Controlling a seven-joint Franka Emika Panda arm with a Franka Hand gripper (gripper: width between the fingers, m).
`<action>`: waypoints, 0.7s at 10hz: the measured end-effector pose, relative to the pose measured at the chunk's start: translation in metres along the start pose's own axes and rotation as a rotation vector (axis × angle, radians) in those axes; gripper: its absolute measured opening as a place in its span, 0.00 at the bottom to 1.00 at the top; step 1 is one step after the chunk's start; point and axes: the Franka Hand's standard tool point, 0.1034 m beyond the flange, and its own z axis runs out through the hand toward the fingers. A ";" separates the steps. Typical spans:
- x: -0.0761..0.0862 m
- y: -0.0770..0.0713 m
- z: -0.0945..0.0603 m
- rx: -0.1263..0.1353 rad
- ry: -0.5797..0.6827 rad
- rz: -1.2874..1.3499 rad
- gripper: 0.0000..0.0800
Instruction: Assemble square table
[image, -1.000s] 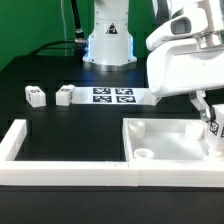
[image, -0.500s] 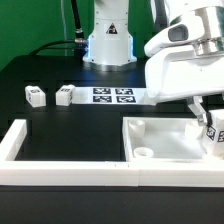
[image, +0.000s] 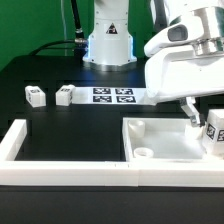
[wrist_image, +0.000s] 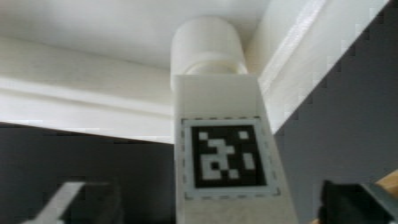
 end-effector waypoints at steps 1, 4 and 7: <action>0.000 0.000 0.000 0.000 0.000 0.000 0.78; 0.000 0.000 0.000 0.000 0.000 0.000 0.81; 0.000 -0.001 0.000 0.003 -0.006 0.008 0.81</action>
Offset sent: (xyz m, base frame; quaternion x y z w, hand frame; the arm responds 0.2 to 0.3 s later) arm 0.0000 0.0000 0.0000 0.0000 0.0000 0.0000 1.0000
